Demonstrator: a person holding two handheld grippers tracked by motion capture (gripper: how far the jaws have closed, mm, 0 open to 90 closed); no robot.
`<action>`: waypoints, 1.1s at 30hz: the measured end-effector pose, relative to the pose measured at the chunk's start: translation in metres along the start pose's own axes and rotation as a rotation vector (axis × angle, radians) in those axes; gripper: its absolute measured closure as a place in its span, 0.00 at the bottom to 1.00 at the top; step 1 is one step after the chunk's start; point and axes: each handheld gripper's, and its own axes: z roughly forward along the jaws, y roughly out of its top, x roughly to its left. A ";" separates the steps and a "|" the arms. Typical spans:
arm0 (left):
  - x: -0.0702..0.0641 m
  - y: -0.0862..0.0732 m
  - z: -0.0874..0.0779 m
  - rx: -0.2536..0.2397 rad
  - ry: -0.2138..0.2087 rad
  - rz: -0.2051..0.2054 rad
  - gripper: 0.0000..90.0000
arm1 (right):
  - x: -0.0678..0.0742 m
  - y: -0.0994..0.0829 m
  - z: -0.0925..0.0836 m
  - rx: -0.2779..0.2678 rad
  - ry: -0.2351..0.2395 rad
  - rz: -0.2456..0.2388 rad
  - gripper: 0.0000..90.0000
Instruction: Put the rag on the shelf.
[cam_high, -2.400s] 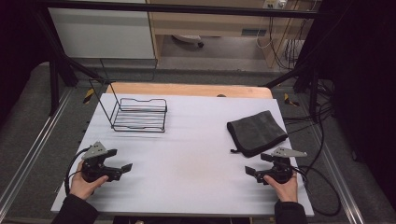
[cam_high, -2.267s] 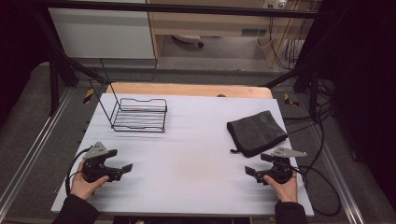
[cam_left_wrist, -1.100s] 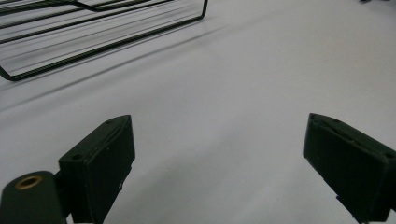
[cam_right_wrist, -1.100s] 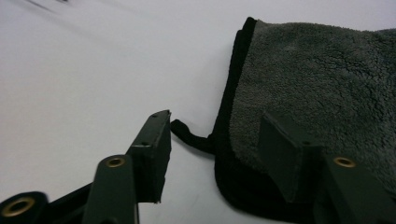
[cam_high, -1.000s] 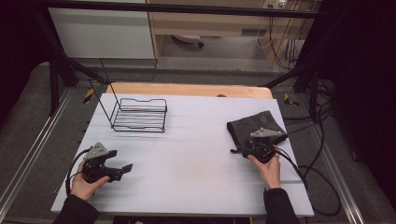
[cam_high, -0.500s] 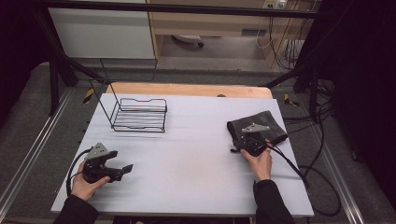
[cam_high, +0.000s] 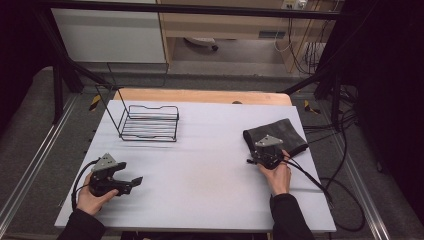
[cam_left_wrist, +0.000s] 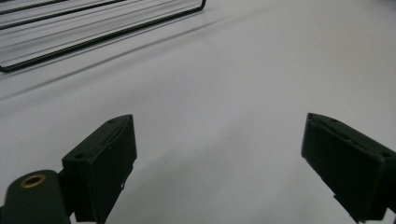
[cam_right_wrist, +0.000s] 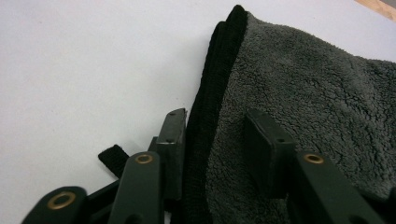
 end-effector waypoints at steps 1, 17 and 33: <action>0.000 0.000 0.000 0.000 0.000 -0.002 0.12 | -0.001 0.000 -0.001 0.007 -0.012 -0.012 0.76; 0.001 0.000 0.001 0.002 -0.003 0.000 0.12 | -0.005 0.003 -0.014 -0.047 -0.013 0.058 0.89; -0.001 0.001 0.001 0.007 -0.003 0.003 0.12 | 0.015 0.011 -0.037 -0.105 0.148 0.064 0.89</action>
